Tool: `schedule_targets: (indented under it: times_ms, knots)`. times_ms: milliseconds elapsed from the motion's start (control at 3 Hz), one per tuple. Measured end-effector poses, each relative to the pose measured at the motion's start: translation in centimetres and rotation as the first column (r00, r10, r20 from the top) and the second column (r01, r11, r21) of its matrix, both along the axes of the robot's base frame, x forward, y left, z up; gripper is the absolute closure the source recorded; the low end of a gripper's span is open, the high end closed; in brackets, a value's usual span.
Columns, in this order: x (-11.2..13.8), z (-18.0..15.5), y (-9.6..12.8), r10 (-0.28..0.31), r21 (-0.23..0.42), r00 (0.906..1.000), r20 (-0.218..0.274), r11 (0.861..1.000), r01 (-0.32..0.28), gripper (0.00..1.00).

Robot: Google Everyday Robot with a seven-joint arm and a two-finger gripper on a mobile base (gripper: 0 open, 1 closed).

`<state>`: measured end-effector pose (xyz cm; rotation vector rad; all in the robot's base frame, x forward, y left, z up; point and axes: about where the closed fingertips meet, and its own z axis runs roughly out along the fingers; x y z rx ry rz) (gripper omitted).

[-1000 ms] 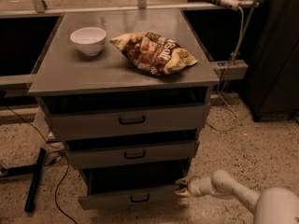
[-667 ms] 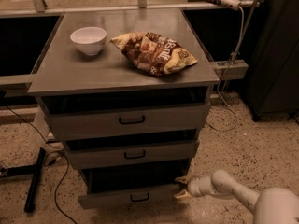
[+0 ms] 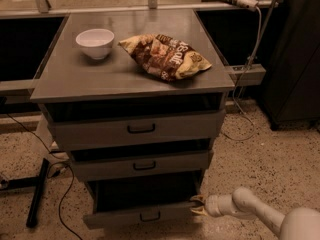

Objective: Open bottom drawer

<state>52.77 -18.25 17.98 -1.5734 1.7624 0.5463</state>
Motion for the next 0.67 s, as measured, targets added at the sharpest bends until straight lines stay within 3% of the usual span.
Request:
schedule_targets:
  times_ms: [333,667]
  knots:
    - [0.0,0.5,0.0,0.000,0.000,1.0000,0.000,1.000,0.000,1.00]
    - [-2.0,0.3,-0.7,0.022,-0.005,0.9998,-0.005,1.000,-0.022,1.00]
